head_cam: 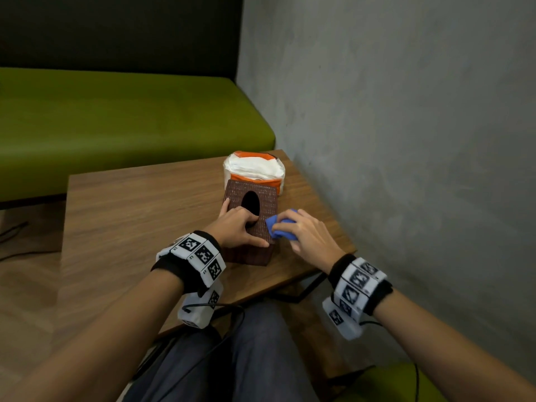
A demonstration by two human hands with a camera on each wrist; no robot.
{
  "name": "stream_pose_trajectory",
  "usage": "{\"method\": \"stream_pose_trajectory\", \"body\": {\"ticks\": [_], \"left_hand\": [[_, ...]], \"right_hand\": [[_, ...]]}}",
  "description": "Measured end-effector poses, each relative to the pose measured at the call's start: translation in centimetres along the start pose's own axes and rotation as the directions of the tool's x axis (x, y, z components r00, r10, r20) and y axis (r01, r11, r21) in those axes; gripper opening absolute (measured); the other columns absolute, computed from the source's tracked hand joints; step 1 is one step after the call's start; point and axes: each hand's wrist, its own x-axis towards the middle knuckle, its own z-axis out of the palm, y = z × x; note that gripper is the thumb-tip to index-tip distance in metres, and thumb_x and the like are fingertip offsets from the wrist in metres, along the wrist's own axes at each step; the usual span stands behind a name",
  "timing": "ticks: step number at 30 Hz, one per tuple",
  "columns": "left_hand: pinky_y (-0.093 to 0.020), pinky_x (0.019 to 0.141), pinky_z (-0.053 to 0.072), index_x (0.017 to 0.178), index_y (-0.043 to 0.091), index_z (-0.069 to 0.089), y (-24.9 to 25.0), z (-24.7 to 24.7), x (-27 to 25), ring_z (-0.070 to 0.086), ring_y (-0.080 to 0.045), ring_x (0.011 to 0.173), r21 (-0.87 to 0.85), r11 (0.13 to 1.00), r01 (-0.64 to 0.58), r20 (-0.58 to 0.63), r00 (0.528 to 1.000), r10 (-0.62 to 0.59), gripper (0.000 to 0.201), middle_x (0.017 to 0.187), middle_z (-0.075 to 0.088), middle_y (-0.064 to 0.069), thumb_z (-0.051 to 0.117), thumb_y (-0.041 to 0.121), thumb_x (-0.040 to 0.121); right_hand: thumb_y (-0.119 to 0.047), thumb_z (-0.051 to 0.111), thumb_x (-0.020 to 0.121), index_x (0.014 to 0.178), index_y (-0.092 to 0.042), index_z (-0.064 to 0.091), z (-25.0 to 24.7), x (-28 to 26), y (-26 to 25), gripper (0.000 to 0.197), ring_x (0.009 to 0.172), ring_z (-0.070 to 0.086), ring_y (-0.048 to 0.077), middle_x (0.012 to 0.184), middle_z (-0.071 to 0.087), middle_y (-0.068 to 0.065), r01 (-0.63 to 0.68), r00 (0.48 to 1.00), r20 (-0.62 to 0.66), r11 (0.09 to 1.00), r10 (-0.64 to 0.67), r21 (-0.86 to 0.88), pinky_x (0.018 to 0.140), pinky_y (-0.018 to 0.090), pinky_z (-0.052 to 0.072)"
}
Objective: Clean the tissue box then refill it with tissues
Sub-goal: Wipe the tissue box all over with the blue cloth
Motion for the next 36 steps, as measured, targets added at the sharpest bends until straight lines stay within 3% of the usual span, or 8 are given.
{"method": "stream_pose_trajectory", "body": {"ticks": [6,12,16,18,21,26,29,36], "left_hand": [[-0.043,0.117,-0.009,0.121,0.015,0.060,-0.2,0.3,0.0,0.039,-0.017,0.131,-0.008,1.000,0.007,-0.038,0.999,-0.008,0.061,0.126,0.058,-0.006,0.066,0.054,0.074],[-0.044,0.117,0.008,0.115,0.018,0.062,0.8,1.4,-0.6,0.049,-0.016,0.116,-0.088,0.994,0.059,-0.229,0.970,-0.078,0.105,0.111,0.064,-0.001,0.041,0.083,0.035],[-0.050,0.098,0.043,0.099,0.008,0.069,-1.2,0.1,-0.3,0.064,-0.024,0.103,-0.521,0.853,0.009,-0.292,0.938,-0.188,0.090,0.101,0.072,-0.010,0.064,0.079,0.044],[-0.036,0.081,0.055,0.093,0.015,0.073,-0.8,-0.2,-1.2,0.070,-0.011,0.089,-0.666,0.743,-0.065,-0.256,0.956,-0.146,0.064,0.090,0.076,0.002,0.076,0.064,0.051],[-0.015,0.065,0.049,0.077,0.024,0.072,0.8,-0.6,-2.4,0.065,0.002,0.071,-0.768,0.629,-0.116,-0.216,0.973,-0.085,0.017,0.072,0.074,0.015,0.079,0.035,0.067],[-0.017,0.049,0.028,0.060,0.010,0.053,0.4,-0.7,-1.6,0.038,-0.006,0.055,-0.803,0.573,-0.161,-0.278,0.953,-0.121,0.036,0.056,0.045,-0.001,0.078,0.035,0.067],[-0.013,0.056,0.040,0.065,0.016,0.063,-0.1,-0.4,-1.8,0.052,0.005,0.053,-0.802,0.580,-0.142,-0.213,0.976,-0.056,0.016,0.052,0.062,0.013,0.077,0.011,0.070],[-0.009,0.074,0.048,0.088,0.029,0.067,0.2,-1.9,-1.6,0.064,0.002,0.081,-0.760,0.643,-0.095,-0.064,0.995,0.071,0.040,0.087,0.070,0.015,0.065,0.033,0.049]], "right_hand": [[-0.004,0.054,0.087,0.114,-0.015,0.062,2.0,1.3,0.6,0.031,0.103,0.052,0.027,0.118,0.057,0.007,-0.156,0.978,-0.132,0.985,0.164,0.069,0.082,0.038,0.046],[0.009,0.046,0.088,0.125,-0.008,0.055,5.7,1.3,-3.3,0.042,0.126,0.048,0.023,0.132,0.053,0.013,-0.221,0.702,-0.271,0.564,0.658,0.796,0.107,0.024,0.034],[0.003,0.041,0.091,0.135,-0.015,0.044,3.9,0.1,-4.3,0.048,0.135,0.031,0.005,0.143,0.040,0.001,0.006,0.889,-0.342,0.741,0.303,0.672,0.109,0.008,0.021],[-0.003,0.039,0.091,0.136,-0.013,0.043,3.0,1.5,-2.0,0.047,0.136,0.029,0.006,0.146,0.037,0.002,0.002,0.897,-0.333,0.752,0.290,0.659,0.112,0.011,0.020],[-0.011,0.037,0.091,0.136,-0.014,0.044,1.2,3.8,1.2,0.046,0.138,0.030,0.014,0.148,0.037,0.007,-0.102,0.870,-0.305,0.747,0.387,0.658,0.114,0.028,0.024],[0.007,0.039,0.086,0.140,-0.018,0.038,1.9,0.1,-4.0,0.059,0.142,0.023,0.008,0.151,0.032,0.003,0.075,0.942,-0.303,0.790,0.143,0.608,0.114,0.015,0.016],[0.009,0.039,0.080,0.138,-0.018,0.038,1.9,0.4,-2.1,0.064,0.141,0.023,0.008,0.150,0.032,0.000,0.072,0.922,-0.354,0.830,0.156,0.553,0.114,0.014,0.014],[-0.019,0.037,0.098,0.118,-0.018,0.060,-1.4,3.6,3.4,0.031,0.105,0.059,0.018,0.114,0.066,0.006,-0.196,0.889,-0.203,0.743,0.410,0.639,0.095,0.046,0.045]]}}
